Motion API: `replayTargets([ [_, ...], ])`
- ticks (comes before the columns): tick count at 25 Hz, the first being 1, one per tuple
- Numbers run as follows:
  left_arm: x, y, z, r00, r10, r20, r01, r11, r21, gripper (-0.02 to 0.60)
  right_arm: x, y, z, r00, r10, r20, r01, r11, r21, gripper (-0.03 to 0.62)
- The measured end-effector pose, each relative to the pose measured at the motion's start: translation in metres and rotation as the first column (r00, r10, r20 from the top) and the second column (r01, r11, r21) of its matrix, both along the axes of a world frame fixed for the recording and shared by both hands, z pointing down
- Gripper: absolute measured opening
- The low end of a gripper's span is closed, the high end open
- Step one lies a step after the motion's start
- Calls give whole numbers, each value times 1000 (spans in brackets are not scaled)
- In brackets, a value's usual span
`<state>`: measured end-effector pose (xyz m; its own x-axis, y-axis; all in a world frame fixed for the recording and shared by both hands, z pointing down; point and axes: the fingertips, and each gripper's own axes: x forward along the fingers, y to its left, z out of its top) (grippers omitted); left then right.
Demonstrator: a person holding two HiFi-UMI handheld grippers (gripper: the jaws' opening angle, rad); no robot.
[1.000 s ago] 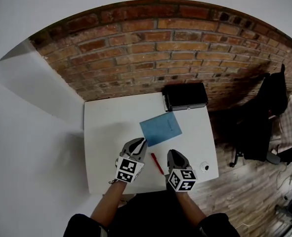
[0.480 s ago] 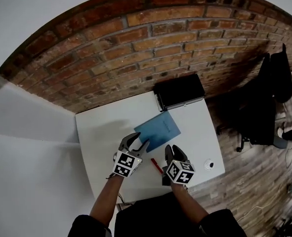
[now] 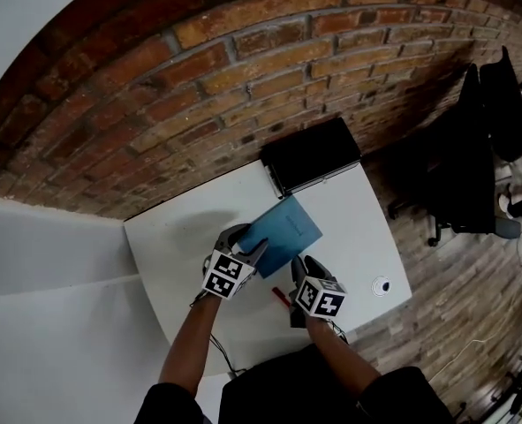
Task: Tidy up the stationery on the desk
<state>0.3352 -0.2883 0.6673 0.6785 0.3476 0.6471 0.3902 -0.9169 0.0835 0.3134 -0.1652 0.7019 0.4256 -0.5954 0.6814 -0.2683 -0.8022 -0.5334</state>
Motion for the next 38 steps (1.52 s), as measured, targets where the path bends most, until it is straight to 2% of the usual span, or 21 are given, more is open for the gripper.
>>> replayTargets([
  [5, 12, -7, 31, 997, -3, 79, 5, 999, -33, 216, -8, -10, 19, 997, 3, 78, -2, 1000, -4, 120],
  [10, 11, -11, 53, 991, -5, 134, 12, 999, -50, 216, -8, -10, 31, 994, 8, 109, -6, 1000, -19, 120],
  [19, 12, -15, 67, 987, -2, 159, 11, 998, -59, 222, -4, -14, 37, 992, -9, 125, 11, 1000, -16, 120],
  [29, 6, -15, 68, 978, 19, 206, 9, 991, -135, 207, -1, -15, 35, 991, -12, 130, 17, 999, -33, 120],
  [33, -6, -14, 68, 967, 29, 254, 15, 985, -171, 192, 1, -11, 39, 981, 50, 186, -52, 999, 3, 119],
  [38, -22, -13, 67, 963, 15, 270, 29, 987, -157, 180, 0, -5, 43, 974, 30, 225, -38, 999, 32, 80],
])
